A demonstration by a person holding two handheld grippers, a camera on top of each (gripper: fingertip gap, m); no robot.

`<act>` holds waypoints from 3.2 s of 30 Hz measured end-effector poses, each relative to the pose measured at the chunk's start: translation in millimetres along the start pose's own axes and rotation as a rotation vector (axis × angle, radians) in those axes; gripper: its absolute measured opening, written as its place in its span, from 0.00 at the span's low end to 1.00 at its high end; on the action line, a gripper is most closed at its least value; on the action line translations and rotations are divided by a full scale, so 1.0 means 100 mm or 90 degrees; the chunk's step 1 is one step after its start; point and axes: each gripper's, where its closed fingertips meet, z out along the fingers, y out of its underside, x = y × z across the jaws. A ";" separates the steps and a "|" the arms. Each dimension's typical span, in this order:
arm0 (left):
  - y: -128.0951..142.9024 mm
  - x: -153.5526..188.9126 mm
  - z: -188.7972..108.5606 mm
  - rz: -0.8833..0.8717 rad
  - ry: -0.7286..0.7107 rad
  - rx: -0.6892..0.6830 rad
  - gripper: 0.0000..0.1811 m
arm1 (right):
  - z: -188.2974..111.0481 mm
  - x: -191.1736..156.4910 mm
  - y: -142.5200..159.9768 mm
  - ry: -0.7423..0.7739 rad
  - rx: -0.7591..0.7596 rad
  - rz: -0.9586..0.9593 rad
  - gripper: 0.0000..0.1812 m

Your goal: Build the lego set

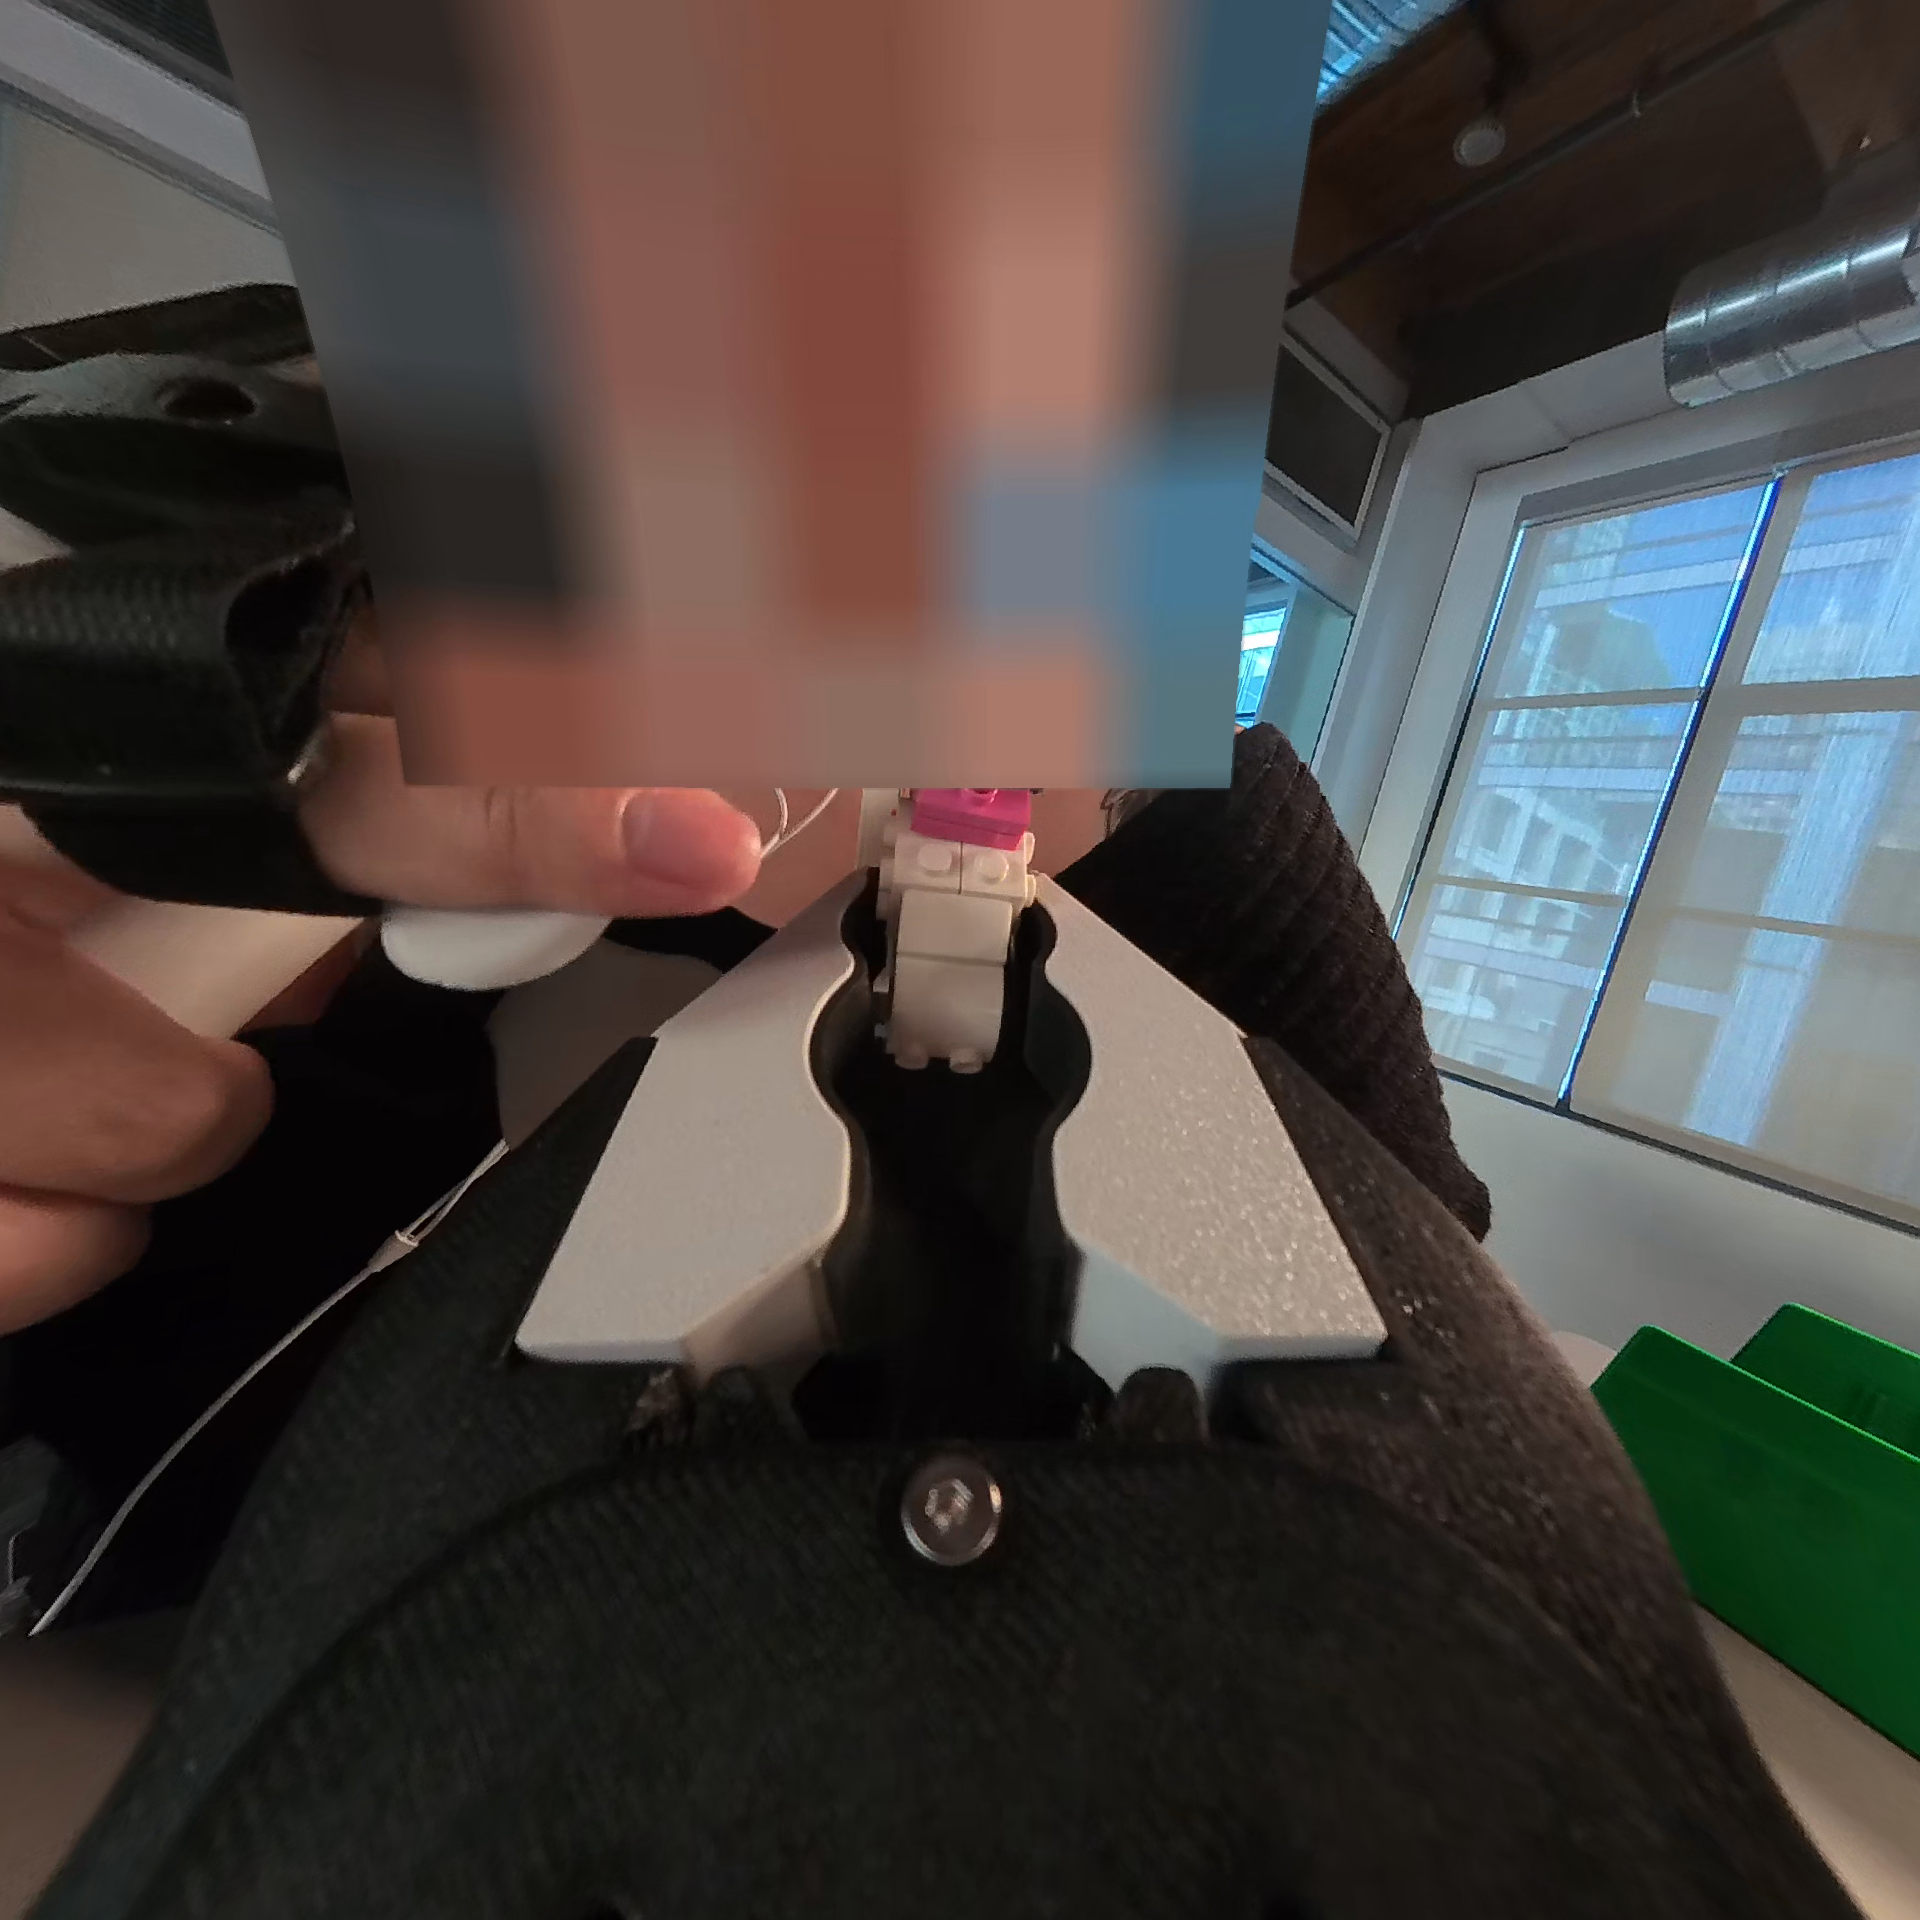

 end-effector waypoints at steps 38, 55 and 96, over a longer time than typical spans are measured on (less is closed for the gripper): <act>0.48 0.05 -0.61 0.029 -0.822 0.050 0.13 | -0.95 0.49 1.19 0.257 -0.109 0.158 0.47; 1.45 0.51 -1.60 -0.083 -1.556 -0.026 0.13 | -0.58 1.44 2.28 0.517 -0.163 0.229 0.44; 1.95 2.54 0.47 0.494 -2.196 0.415 0.51 | -0.44 1.16 2.16 0.443 -0.153 0.089 0.38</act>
